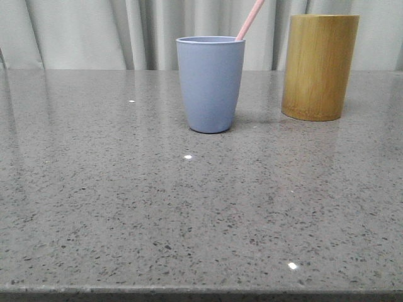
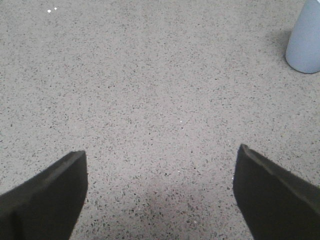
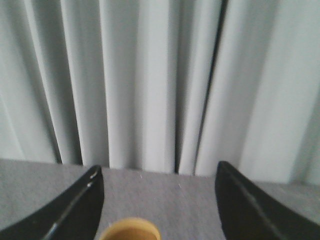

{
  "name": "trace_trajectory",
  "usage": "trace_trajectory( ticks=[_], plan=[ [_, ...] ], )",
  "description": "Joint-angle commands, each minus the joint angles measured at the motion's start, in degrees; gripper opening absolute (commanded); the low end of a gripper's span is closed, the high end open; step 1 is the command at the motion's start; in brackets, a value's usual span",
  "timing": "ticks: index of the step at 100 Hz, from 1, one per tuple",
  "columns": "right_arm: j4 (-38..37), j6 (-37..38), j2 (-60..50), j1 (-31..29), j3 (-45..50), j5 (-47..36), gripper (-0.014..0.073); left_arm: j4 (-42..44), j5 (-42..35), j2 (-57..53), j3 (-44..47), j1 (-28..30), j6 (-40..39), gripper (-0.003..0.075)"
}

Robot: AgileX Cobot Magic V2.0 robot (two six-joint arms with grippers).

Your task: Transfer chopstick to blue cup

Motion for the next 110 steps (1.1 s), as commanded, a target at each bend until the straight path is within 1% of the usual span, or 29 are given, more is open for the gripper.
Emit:
trace_trajectory(
  ticks=[1,6,13,20,27,43,57,70,83,110],
  plan=[
    [-1.79,-0.65,-4.84,-0.46,-1.52,10.39,0.0486,-1.01,-3.69,0.06,-1.39,0.08,-0.61,0.0578],
    [-1.79,-0.65,-7.15,-0.46,-1.52,19.71,0.0486,-1.01,-3.69,0.06,-1.39,0.08,-0.61,0.0578],
    [-1.79,-2.08,-9.99,-0.46,-1.52,30.41,0.0486,-1.01,-3.58,0.06,-1.39,0.08,-0.61,0.0576],
    [-1.79,-4.48,-12.55,-0.46,-0.82,37.53,0.0486,-1.01,-3.58,0.06,-1.39,0.08,-0.61,0.0576],
    [-1.79,-6.09,-15.49,-0.46,1.03,40.17,0.0486,-1.01,-3.58,0.06,-1.39,0.08,-0.61,0.0576],
    [-1.79,-6.22,-22.94,-0.46,7.3,38.4,0.0486,-1.01,-3.58,0.06,-1.39,0.08,-0.61,0.0576],
    [-1.13,-6.22,-28.2,-0.46,14.12,32.9,0.0486,-1.01,-3.58,0.06,-1.39,0.08,-0.61,0.0576],
    [-0.68,-6.22,-30.1,-0.46,18.53,27.84,0.0486,-1.01,-3.58,0.06,-1.39,0.08,-0.61,0.0576],
    [-0.68,-6.22,-30.1,-0.46,19.58,26.15,0.0486,-1.01,-3.58,0.06,-1.39,0.08,-0.61,0.0576],
    [-0.68,-6.22,-30.1,-0.46,19.58,26.09,0.0486,-1.01,-3.7,0.06,-1.39,0.08,-0.61,0.0575]
  ],
)
